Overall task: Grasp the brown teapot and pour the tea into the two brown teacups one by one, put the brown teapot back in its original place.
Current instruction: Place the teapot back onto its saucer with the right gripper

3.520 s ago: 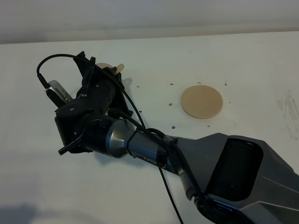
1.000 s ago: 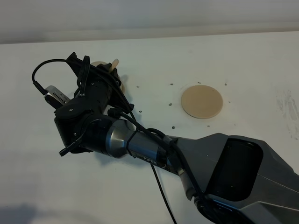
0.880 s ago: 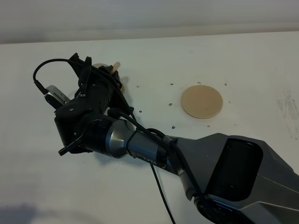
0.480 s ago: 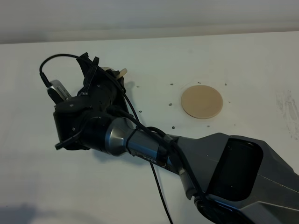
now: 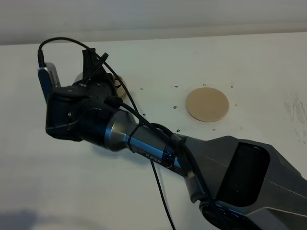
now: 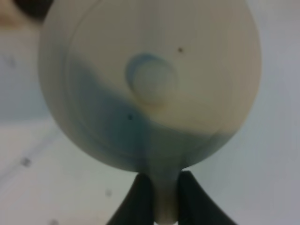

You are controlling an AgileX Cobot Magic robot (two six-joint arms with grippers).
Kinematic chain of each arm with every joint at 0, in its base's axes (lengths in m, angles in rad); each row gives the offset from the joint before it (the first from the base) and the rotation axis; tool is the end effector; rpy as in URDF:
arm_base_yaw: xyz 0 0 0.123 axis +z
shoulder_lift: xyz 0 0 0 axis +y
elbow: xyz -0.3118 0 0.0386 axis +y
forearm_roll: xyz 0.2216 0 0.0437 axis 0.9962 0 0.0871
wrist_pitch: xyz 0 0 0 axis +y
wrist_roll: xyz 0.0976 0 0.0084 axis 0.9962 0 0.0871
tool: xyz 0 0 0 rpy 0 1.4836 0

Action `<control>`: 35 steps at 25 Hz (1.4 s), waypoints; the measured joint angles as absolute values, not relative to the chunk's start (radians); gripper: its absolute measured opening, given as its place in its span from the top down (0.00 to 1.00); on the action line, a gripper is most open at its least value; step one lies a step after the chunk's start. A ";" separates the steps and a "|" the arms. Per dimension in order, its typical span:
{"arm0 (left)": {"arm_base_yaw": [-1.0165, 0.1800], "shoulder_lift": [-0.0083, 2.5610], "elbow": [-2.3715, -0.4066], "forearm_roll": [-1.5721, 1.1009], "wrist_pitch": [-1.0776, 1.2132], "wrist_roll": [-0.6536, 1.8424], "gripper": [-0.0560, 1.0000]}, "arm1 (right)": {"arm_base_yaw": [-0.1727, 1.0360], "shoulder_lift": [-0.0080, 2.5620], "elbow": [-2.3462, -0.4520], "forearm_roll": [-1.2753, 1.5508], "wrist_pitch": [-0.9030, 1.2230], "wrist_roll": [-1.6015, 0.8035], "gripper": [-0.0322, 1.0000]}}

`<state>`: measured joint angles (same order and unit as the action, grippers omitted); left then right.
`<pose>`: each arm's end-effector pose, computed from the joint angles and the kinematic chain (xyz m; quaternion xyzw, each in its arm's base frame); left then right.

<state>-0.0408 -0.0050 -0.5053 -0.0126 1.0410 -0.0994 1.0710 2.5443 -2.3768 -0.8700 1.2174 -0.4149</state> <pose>-0.0515 0.0010 0.2643 -0.0246 0.8449 -0.0437 0.5325 0.3177 0.4352 0.2108 -0.6745 0.6003 -0.3498 0.2495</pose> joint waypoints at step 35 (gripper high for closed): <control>-0.041 -0.005 -0.505 -0.013 1.041 -0.099 0.45 | 0.925 2.335 -2.029 -0.201 1.202 -0.106 0.85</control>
